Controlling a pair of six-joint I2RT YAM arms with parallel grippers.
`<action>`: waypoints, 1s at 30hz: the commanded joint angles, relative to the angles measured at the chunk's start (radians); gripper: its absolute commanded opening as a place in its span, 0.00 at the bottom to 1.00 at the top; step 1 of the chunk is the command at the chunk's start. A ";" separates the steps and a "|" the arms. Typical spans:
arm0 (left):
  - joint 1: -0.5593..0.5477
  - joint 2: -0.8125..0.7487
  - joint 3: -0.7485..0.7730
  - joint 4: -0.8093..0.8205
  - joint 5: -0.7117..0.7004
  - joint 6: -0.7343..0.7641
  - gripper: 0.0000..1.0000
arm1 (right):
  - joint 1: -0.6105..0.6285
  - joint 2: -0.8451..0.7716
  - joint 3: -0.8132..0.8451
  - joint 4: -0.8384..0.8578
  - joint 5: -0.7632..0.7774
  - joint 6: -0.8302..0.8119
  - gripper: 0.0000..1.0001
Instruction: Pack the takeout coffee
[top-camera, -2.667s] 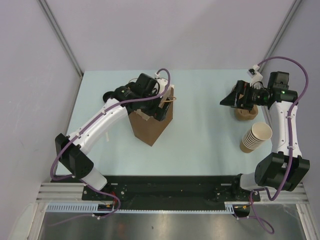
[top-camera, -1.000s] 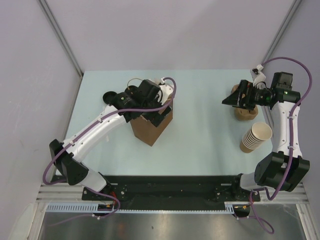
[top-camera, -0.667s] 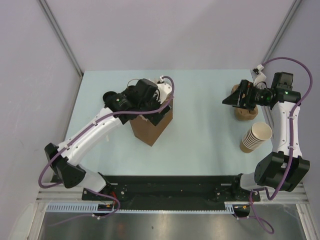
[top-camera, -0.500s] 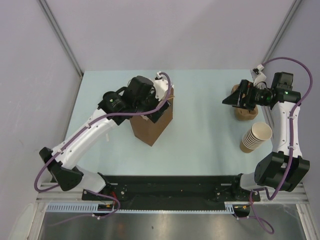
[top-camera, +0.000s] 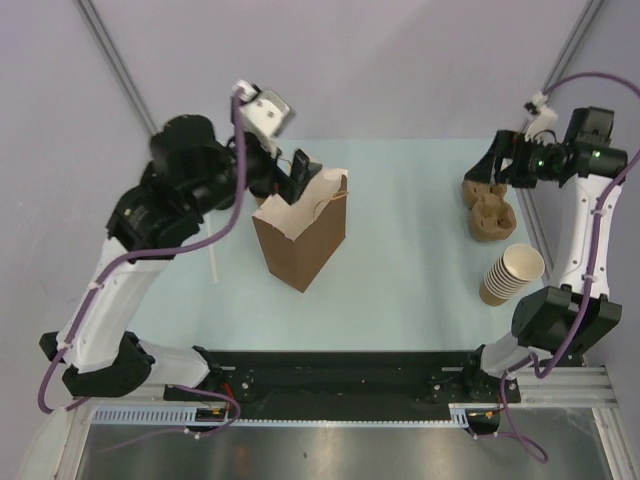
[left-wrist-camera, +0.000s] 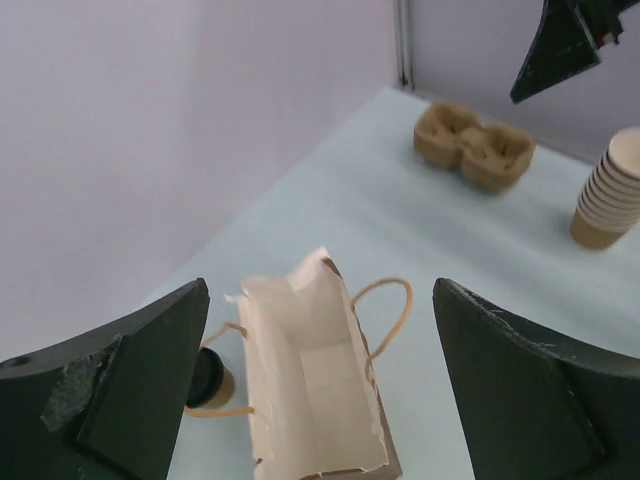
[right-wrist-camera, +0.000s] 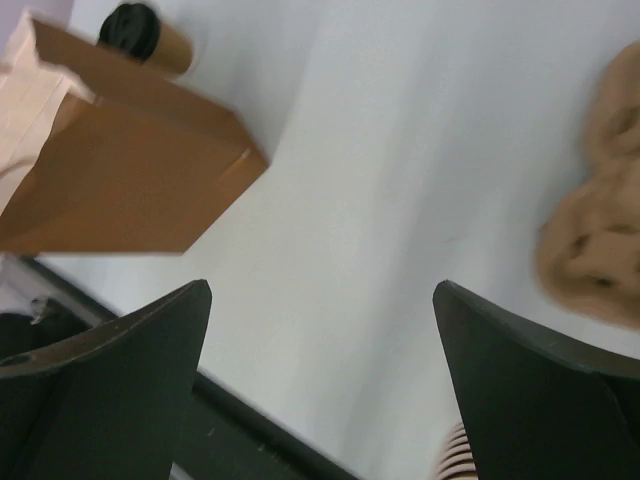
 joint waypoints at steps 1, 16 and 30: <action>0.101 0.035 0.160 -0.001 0.041 -0.068 0.99 | -0.071 0.155 0.263 -0.141 0.177 -0.108 1.00; 0.459 -0.098 -0.257 0.120 0.535 -0.202 0.99 | -0.117 0.597 0.639 -0.126 0.421 -0.170 0.54; 0.461 -0.065 -0.303 0.131 0.578 -0.264 0.99 | -0.048 0.841 0.712 -0.071 0.493 -0.159 0.36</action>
